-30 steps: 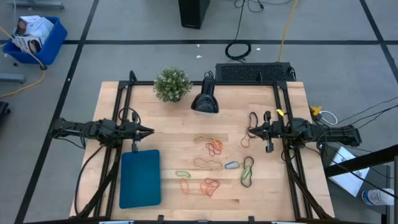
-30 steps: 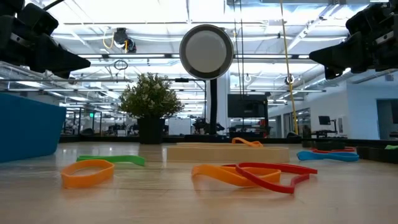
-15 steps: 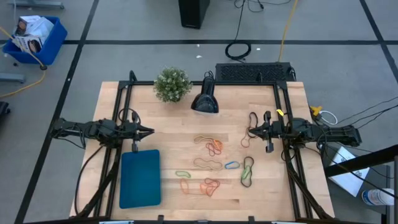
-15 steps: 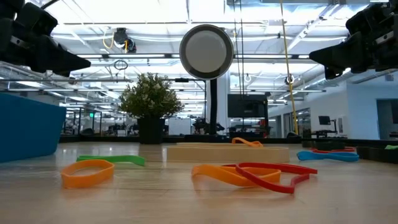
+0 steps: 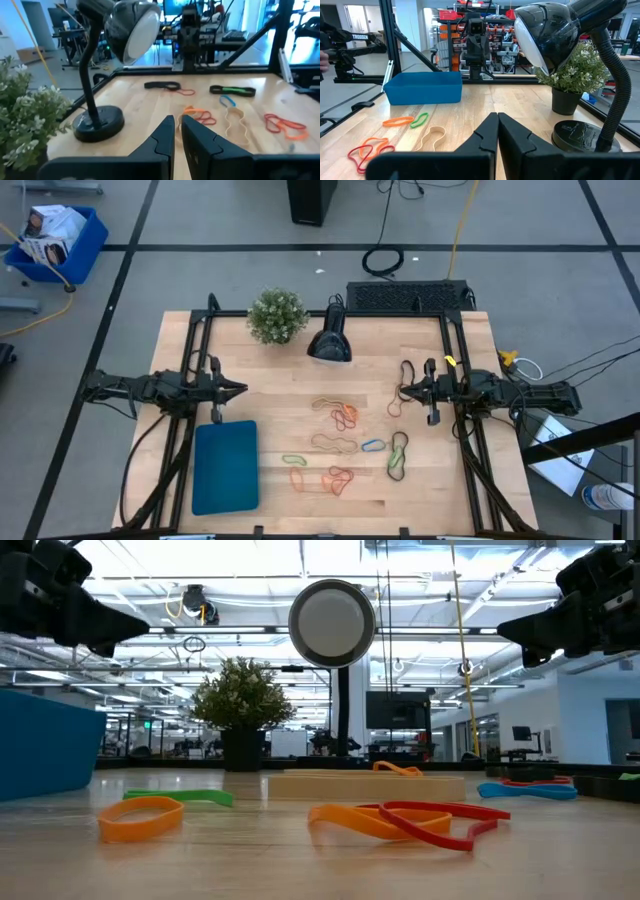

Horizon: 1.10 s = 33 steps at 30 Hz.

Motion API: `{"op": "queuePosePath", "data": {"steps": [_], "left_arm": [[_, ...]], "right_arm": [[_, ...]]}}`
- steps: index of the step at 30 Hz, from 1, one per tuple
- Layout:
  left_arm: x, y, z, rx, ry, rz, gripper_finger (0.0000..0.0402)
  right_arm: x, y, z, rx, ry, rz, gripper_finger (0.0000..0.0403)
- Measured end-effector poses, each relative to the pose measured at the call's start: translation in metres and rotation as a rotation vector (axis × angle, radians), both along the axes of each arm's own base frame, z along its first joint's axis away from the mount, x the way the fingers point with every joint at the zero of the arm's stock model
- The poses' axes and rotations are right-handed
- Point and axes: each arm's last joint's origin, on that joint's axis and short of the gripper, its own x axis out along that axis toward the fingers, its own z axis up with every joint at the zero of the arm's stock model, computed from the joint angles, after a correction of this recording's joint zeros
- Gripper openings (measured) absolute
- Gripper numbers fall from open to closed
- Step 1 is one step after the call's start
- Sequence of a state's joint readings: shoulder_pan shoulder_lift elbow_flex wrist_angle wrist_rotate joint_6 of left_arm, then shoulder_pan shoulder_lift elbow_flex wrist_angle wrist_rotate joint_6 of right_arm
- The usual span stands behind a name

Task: Pick and place rubber bands into bin
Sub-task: Put the left green rubber band into the blue bin

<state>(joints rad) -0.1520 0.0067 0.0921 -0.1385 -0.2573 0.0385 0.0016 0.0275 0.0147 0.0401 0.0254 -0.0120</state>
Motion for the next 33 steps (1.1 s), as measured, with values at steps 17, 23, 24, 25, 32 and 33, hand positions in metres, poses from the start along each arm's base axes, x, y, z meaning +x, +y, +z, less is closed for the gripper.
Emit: {"op": "queuePosePath", "data": {"steps": [17,23,24,25,32,33], "left_arm": [[0.0,0.0,0.003,-0.118,-0.048,0.008,0.0043],[0.002,0.0,0.002,-0.156,-0.035,0.01,0.0089],[0.002,0.0,0.002,-0.159,-0.028,0.011,0.0103],[0.003,0.0,0.001,-0.165,-0.024,0.012,0.0118],[0.012,-0.004,0.015,-0.16,-0.141,-0.061,0.0205],[0.014,-0.005,0.019,-0.151,-0.171,-0.088,0.0211]], "right_arm": [[0.0,-0.003,0.004,-0.027,-0.035,-0.098,0.0004],[0.0,-0.003,0.005,-0.024,-0.052,-0.108,0.0004],[0.0,-0.003,0.005,-0.024,-0.051,-0.108,0.0004],[0.0,-0.003,0.005,-0.024,-0.052,-0.108,0.0004],[0.0,-0.003,0.005,-0.026,-0.051,-0.108,0.0004],[0.0,-0.003,0.005,-0.026,-0.051,-0.108,0.0004]]}}
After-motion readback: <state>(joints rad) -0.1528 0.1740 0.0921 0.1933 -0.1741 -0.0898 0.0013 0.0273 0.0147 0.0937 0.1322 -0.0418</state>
